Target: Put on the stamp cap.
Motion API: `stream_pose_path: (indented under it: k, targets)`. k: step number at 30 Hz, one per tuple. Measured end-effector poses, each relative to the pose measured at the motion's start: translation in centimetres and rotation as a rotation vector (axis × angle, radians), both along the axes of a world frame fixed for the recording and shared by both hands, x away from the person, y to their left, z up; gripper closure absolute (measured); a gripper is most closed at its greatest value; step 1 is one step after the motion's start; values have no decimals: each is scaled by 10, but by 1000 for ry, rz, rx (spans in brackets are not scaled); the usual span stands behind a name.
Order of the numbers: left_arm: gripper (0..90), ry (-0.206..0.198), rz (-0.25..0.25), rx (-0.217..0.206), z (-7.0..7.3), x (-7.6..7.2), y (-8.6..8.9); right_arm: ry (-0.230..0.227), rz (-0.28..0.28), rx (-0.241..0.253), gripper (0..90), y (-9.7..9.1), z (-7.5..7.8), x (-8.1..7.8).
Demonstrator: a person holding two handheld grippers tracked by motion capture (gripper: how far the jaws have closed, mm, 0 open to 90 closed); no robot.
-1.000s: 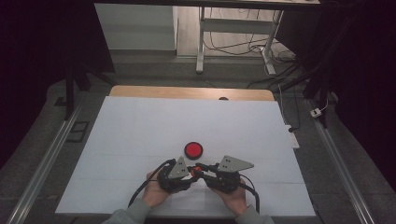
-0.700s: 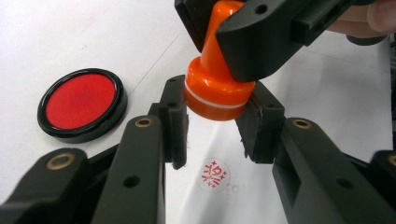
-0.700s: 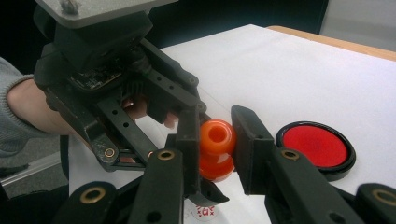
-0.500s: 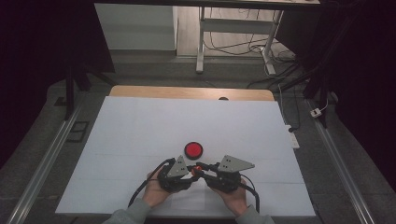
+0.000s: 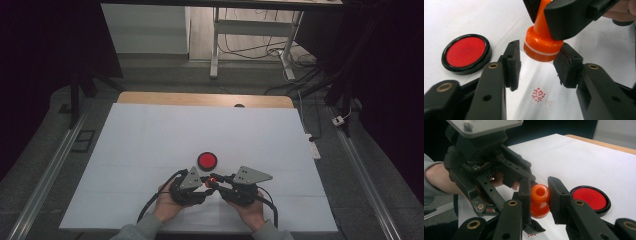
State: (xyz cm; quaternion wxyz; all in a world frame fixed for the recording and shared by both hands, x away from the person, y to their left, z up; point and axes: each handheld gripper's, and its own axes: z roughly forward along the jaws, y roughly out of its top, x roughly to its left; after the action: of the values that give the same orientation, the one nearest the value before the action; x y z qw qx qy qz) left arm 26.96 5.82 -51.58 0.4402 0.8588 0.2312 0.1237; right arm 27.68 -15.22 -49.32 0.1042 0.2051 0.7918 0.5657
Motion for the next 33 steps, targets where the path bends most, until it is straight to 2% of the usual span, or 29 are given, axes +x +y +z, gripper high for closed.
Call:
stream_pose_path:
  k: [13, 16, 23, 33]
  targets:
    - [331, 34, 50, 9, 1, 2, 5, -6, -14, 6, 723, -4, 2, 2]
    - [326, 38, 73, 2, 2, 1, 8, -6, -19, 9, 723, -6, 3, 3]
    - [302, 63, 86, -12, 6, 0, 19, -10, -40, 14, 723, -11, 4, 5]
    - [301, 86, 130, -27, 9, -9, 50, -17, -63, 21, 723, -18, 7, 8]
